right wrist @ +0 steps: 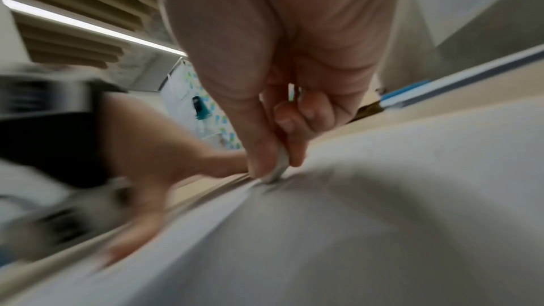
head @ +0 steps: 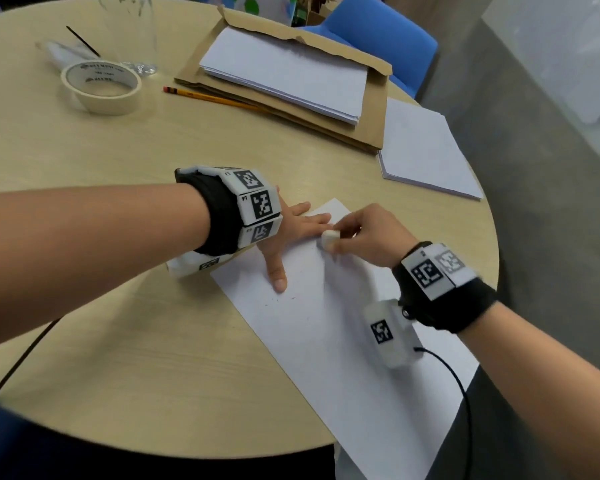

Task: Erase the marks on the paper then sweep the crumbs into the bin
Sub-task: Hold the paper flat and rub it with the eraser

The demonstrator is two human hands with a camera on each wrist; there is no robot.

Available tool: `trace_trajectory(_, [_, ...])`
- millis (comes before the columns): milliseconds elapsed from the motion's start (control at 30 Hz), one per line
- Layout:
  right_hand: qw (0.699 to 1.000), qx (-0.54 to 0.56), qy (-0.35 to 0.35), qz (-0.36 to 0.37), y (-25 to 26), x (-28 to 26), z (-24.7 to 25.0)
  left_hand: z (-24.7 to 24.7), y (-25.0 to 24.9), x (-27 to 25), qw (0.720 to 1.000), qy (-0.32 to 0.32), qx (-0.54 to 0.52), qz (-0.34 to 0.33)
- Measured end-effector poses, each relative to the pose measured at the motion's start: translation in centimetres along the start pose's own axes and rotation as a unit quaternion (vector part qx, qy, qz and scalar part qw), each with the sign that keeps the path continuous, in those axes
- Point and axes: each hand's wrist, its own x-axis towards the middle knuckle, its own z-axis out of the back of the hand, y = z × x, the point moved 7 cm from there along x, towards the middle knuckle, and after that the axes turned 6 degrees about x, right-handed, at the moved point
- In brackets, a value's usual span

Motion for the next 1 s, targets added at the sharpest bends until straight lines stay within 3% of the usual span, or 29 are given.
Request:
trace_trajectory(67, [1.0,-0.006,0.006,0.018,0.3,-1.6,-1.0,0.0,0.1,-0.1,1.0,-0.001,-0.001,0.001])
trace_trajectory(233, [0.99,-0.021,0.133,0.033,1.1,-4.5,-3.6,0.1,0.0,-0.1,1.0,-0.006,0.015,-0.001])
trace_trajectory(433, [1.0,0.008,0.002,-0.001,0.9,-0.9,-1.1,-0.1,0.1,0.0,1.0,-0.003,-0.002,-0.001])
trace_trajectory(500, [0.999,-0.015,0.025,0.026,1.4,-3.2,-2.2,-0.1,0.2,-0.1,1.0,-0.005,0.007,0.001])
trace_trajectory(567, [0.994,-0.029,0.091,0.045,2.0,-5.6,-3.8,-0.1,0.3,-0.1,1.0,-0.009,0.009,0.0])
trace_trajectory(667, [0.988,-0.031,0.15,0.034,2.1,-5.8,-4.2,0.0,0.1,-0.1,1.0,-0.006,0.014,0.0])
trace_trajectory(800, [0.999,-0.001,0.035,-0.018,1.0,-1.4,-1.0,0.0,0.0,-0.2,1.0,-0.01,-0.003,0.0])
trace_trajectory(867, [1.0,-0.003,-0.004,-0.01,0.8,-1.6,-0.8,0.0,0.0,-0.2,1.0,-0.009,-0.006,0.001])
trace_trajectory(933, [0.999,-0.021,0.016,0.027,1.3,-3.6,-2.1,0.0,0.3,-0.3,1.0,-0.008,0.003,0.003])
trace_trajectory(1000, [0.995,-0.022,0.092,0.038,1.4,-5.7,-3.7,0.0,0.4,-0.3,1.0,-0.009,0.01,0.004])
